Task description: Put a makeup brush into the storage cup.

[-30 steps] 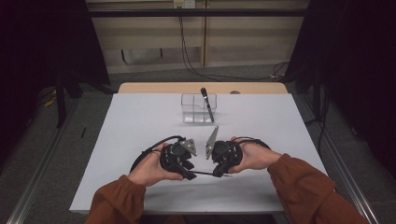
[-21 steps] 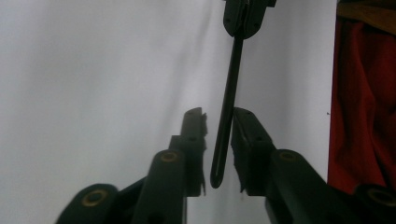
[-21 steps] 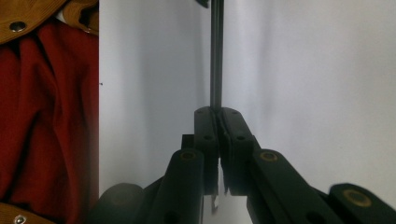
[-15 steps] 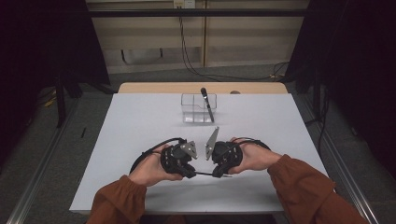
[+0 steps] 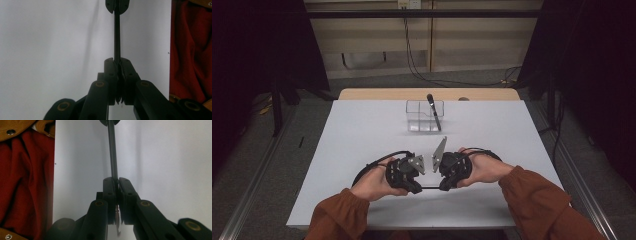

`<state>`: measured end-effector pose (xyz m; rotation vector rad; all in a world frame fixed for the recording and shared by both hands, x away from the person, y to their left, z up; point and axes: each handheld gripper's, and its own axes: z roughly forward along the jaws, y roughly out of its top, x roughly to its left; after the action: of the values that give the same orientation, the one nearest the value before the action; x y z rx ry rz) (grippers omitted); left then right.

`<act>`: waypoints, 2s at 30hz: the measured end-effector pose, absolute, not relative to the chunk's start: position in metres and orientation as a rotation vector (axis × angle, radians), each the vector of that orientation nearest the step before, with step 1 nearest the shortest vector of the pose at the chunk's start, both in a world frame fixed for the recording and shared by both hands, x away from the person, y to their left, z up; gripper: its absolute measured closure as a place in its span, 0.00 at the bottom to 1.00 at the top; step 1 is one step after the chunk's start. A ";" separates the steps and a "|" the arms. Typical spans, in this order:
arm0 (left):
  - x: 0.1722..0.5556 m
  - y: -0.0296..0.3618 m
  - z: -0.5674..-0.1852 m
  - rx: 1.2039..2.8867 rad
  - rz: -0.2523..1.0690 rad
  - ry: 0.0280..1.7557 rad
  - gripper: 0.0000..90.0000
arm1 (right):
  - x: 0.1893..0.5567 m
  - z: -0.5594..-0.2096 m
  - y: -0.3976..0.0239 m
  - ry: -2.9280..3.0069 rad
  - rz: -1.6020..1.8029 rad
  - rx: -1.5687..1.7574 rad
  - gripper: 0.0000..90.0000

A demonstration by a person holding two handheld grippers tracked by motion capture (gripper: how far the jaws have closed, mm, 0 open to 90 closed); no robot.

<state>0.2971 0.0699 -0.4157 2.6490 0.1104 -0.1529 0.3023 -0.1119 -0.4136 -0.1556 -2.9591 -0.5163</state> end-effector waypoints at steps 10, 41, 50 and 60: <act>0.296 0.071 -0.415 2.638 -0.137 0.116 0.95 | 0.304 -0.411 -0.116 -2.960 -0.564 -0.159 0.88; 0.298 0.087 -0.416 2.602 -0.129 0.191 0.95 | 0.307 -0.408 -0.130 -2.979 -0.750 -0.314 0.24; 0.299 0.099 -0.417 2.579 -0.135 0.238 0.95 | 0.305 -0.406 -0.140 -2.967 -0.855 -0.410 0.10; 0.298 0.112 -0.417 2.525 -0.159 0.290 0.95 | 0.304 -0.406 -0.155 -2.942 -0.963 -0.487 0.03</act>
<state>0.2983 0.1117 -0.4175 2.5246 0.2897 -0.1589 0.3043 -0.1555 -0.4063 -0.4870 -2.9424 -0.9629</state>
